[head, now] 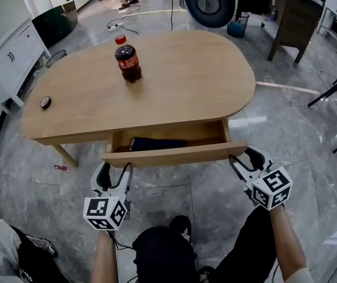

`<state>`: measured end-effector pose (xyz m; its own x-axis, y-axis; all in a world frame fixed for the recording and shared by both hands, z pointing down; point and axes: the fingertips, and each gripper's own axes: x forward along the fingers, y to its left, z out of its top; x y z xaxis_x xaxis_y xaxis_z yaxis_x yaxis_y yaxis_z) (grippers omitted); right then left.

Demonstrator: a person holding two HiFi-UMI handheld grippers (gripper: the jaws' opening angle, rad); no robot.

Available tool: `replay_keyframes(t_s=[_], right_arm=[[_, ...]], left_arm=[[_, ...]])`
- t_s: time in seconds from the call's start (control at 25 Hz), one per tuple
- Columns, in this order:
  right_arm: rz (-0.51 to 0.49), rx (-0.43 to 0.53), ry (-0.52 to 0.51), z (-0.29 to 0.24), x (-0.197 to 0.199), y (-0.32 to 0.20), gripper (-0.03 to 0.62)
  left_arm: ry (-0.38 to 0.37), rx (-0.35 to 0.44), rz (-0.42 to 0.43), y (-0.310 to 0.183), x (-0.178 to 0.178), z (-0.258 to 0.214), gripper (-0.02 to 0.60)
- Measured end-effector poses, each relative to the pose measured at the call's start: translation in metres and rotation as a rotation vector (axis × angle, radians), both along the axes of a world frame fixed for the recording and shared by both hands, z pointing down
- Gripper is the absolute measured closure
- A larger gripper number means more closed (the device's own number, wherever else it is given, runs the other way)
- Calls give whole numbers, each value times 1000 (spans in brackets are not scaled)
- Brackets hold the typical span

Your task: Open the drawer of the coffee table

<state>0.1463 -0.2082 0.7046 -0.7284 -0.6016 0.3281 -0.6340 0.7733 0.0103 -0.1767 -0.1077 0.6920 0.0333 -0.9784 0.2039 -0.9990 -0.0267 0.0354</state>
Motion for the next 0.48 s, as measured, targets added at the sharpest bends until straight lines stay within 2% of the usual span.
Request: replay_keyframes(t_s=[0.48], right_arm=[[2, -11, -11, 2, 7, 23, 379]], left_arm=[[16, -2, 12, 22, 6, 2, 305]])
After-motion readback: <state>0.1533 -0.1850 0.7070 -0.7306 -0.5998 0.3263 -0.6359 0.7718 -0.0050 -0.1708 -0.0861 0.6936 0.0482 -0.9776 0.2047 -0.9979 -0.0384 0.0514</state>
